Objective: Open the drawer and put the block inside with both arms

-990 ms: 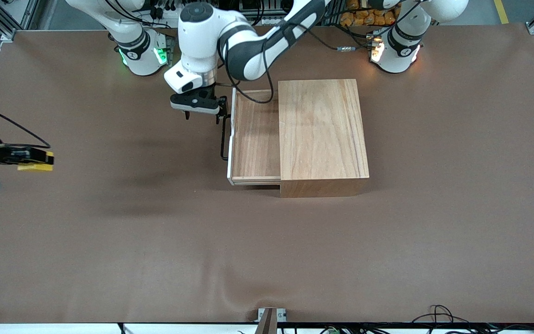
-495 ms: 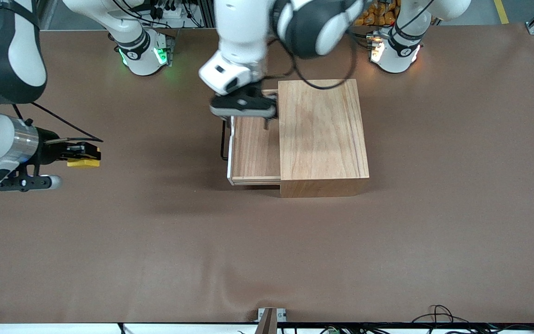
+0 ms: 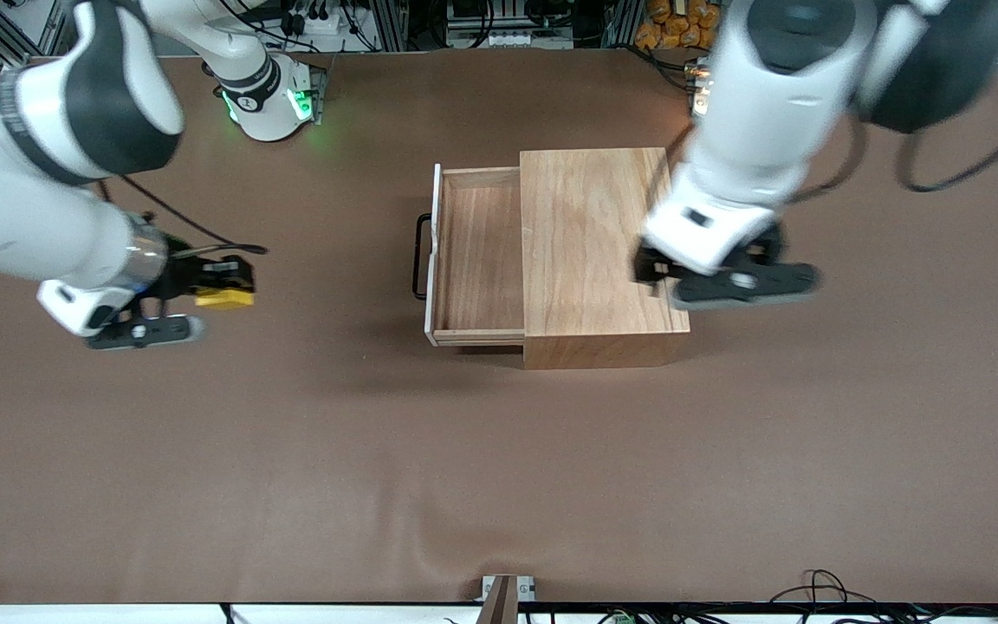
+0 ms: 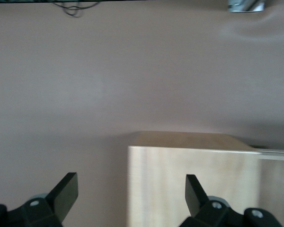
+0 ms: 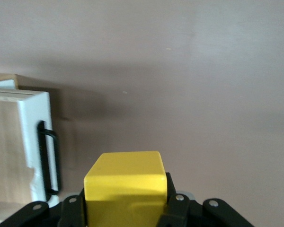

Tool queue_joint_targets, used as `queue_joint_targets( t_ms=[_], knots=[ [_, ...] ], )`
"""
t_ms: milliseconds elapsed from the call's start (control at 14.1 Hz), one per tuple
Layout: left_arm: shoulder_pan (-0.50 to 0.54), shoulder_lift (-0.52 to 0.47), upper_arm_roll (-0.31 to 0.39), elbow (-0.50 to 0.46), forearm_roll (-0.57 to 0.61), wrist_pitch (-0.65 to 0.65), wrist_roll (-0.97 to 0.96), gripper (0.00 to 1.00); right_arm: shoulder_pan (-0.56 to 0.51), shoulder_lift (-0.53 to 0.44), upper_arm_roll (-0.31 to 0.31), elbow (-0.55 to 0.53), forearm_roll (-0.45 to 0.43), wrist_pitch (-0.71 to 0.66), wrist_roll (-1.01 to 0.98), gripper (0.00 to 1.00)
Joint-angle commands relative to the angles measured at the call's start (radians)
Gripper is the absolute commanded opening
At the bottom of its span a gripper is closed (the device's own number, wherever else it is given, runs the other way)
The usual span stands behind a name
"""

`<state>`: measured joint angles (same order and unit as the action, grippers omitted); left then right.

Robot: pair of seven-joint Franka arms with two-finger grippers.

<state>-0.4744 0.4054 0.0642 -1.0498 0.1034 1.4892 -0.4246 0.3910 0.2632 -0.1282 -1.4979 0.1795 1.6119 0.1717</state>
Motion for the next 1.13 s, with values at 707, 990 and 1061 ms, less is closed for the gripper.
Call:
queue_joint_targets(
  t_ms=[707,990,1061],
  knots=[
    [0.318,-0.359,-0.021,-0.506,-0.027,0.132,0.260,1.00,0.479,0.100,-0.014,-0.236,-0.066,0.563,0.558,0.16],
    [0.373,-0.367,-0.018,-0.497,-0.080,0.131,0.349,1.00,0.497,0.159,-0.013,-0.237,-0.069,0.620,0.571,0.16],
    [0.373,-0.367,-0.014,-0.486,-0.079,0.128,0.348,1.00,0.500,0.172,-0.013,-0.239,-0.069,0.638,0.571,0.16]
  ],
)
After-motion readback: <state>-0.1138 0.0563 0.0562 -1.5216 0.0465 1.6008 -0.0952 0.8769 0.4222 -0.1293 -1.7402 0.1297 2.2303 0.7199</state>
